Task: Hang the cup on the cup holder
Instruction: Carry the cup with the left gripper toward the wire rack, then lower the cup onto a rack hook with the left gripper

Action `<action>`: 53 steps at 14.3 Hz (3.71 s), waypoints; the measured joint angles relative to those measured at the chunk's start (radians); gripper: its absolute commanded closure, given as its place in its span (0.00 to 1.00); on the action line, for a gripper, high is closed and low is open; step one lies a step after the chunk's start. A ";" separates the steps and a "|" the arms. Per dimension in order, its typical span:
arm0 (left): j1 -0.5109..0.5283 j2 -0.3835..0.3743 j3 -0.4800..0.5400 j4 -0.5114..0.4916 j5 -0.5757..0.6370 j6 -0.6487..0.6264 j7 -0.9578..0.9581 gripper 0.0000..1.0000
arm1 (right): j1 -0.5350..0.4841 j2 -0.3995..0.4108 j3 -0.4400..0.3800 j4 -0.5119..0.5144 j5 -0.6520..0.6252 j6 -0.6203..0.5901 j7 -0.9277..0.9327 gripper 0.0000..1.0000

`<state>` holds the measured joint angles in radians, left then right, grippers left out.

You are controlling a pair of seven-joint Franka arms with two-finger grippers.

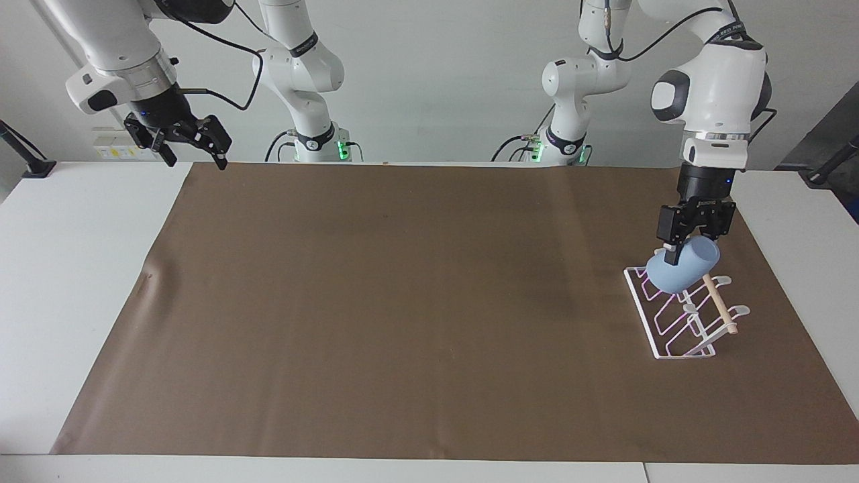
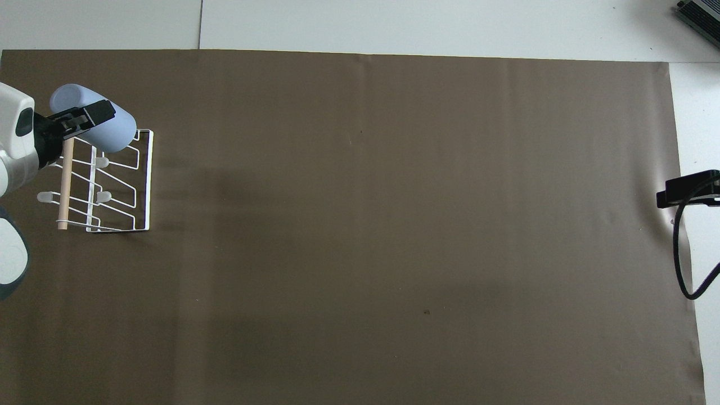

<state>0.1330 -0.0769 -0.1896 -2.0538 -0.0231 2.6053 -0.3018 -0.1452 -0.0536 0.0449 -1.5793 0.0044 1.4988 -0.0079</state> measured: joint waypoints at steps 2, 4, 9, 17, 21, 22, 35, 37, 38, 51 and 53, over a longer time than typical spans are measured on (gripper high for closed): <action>0.007 0.033 0.000 0.021 0.009 0.023 0.005 1.00 | 0.000 0.000 0.000 0.000 0.000 0.000 0.000 0.00; 0.008 0.068 0.002 0.045 0.010 0.035 0.009 1.00 | 0.000 0.000 0.000 0.000 0.000 0.000 0.000 0.00; 0.017 0.150 0.026 0.110 0.037 0.064 0.045 1.00 | -0.003 0.000 -0.002 0.000 0.000 0.000 0.000 0.00; 0.047 0.177 0.032 0.089 0.038 0.100 0.097 1.00 | 0.000 0.000 0.000 -0.003 0.000 0.000 0.000 0.00; 0.047 0.176 0.031 0.050 0.039 0.144 0.098 1.00 | 0.010 -0.001 -0.011 -0.004 0.000 0.000 0.000 0.00; 0.047 0.176 0.030 0.040 0.039 0.152 0.098 1.00 | 0.027 -0.002 -0.028 -0.004 0.000 0.000 0.000 0.00; 0.048 0.176 0.032 -0.059 0.039 0.268 0.098 1.00 | 0.065 -0.043 -0.070 -0.004 0.000 0.000 0.000 0.00; 0.054 0.176 0.032 -0.085 0.039 0.295 0.098 1.00 | 0.065 -0.043 -0.070 -0.004 0.000 0.000 0.000 0.00; 0.057 0.176 0.032 -0.094 0.039 0.304 0.098 1.00 | 0.065 -0.043 -0.070 -0.004 0.000 0.000 0.000 0.00; 0.058 0.176 0.029 -0.120 0.039 0.307 0.108 1.00 | 0.063 -0.043 -0.076 -0.031 0.000 0.004 0.000 0.00; 0.058 0.176 0.028 -0.122 0.039 0.307 0.126 1.00 | 0.063 -0.043 -0.076 -0.033 0.000 0.004 0.000 0.00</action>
<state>0.1907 0.0990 -0.1619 -2.1756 0.0162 2.9126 -0.1757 -0.0819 -0.0969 -0.0308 -1.6118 0.0045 1.5031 -0.0079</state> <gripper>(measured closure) 0.211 0.000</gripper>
